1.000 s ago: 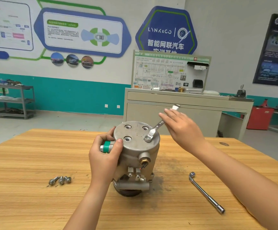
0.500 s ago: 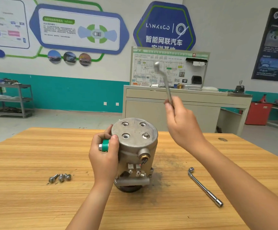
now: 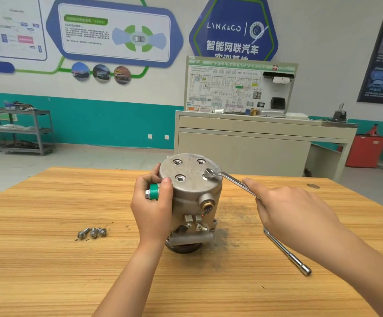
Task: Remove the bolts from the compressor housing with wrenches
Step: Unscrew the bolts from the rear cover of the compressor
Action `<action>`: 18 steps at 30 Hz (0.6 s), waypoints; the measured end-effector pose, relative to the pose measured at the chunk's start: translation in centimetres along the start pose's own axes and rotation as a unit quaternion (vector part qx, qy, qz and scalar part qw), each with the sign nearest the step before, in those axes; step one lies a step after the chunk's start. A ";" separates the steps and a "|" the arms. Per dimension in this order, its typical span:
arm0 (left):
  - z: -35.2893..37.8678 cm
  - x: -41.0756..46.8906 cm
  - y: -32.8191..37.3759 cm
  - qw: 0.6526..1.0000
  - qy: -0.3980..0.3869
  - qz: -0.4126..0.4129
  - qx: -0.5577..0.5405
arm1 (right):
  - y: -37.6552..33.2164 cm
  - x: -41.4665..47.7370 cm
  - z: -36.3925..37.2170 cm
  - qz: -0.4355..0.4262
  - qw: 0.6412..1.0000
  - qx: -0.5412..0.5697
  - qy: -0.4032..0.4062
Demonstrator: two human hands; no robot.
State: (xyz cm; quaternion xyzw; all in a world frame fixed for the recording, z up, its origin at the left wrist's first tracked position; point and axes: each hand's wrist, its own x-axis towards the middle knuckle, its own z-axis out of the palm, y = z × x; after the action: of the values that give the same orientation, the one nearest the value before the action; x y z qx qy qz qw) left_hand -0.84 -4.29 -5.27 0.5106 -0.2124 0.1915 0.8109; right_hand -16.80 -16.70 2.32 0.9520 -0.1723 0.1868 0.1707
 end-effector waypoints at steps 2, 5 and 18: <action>0.0 0.0 -0.1 1.000 -0.002 0.005 0.010 | -0.5 0.1 -0.9 -0.001 0.999 -0.040 -0.014; 0.2 -0.2 0.1 1.000 0.001 0.014 0.016 | -2.2 -0.3 -2.1 -0.011 0.993 -0.104 -0.044; 0.3 -0.3 -0.1 0.999 0.012 0.025 0.039 | -3.1 -0.4 -2.7 -0.048 0.983 -0.160 -0.073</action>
State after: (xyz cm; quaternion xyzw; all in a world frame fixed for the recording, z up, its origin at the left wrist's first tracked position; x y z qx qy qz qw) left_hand -1.10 -4.61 -5.40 0.5338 -0.2078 0.2257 0.7880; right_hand -16.72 -12.79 3.74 0.9308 -0.1656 0.0779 0.3165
